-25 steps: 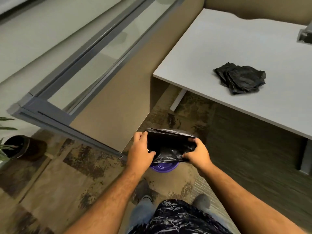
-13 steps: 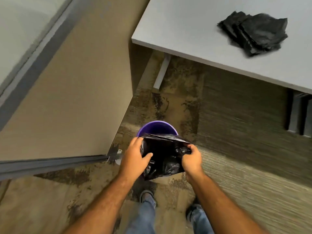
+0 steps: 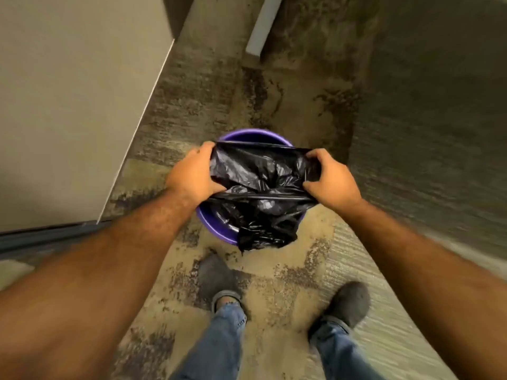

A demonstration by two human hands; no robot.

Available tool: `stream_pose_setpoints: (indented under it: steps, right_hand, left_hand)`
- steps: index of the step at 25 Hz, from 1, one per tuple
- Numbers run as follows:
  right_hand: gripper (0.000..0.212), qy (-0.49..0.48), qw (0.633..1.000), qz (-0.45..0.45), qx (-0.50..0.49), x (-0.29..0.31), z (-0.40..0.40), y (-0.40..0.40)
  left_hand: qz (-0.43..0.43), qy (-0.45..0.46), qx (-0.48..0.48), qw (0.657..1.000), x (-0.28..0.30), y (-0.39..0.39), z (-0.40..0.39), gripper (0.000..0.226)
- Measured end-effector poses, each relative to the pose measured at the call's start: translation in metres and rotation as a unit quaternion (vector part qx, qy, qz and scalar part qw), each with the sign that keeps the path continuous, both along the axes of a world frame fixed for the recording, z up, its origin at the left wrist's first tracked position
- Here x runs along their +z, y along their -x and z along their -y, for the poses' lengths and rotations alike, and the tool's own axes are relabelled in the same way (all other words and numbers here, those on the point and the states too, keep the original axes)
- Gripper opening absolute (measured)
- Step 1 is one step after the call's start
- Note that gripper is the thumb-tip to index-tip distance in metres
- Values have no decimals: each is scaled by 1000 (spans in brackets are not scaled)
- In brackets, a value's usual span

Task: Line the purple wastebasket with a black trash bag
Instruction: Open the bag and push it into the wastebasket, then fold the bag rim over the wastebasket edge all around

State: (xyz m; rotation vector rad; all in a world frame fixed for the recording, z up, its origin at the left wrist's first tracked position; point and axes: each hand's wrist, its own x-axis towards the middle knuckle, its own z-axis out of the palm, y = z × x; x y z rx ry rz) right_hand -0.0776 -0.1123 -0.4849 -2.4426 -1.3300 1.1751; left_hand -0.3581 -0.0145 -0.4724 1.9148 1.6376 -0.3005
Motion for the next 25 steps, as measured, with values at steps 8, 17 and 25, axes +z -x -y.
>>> stream_pose_setpoints:
  steps: [8, 17, 25]
  right_hand:
    - [105, -11, 998, -37, 51, -68, -54, -9]
    - [67, 48, 986, -156, 15, -88, -33, -19]
    - [74, -83, 908, -266, -314, -74, 108, 15]
  left_hand:
    - [-68, -14, -25, 997, -60, -1, -50, 118]
    - [98, 112, 188, 971, -101, 41, -19, 83]
    - [199, 90, 463, 859, -81, 58, 134, 59]
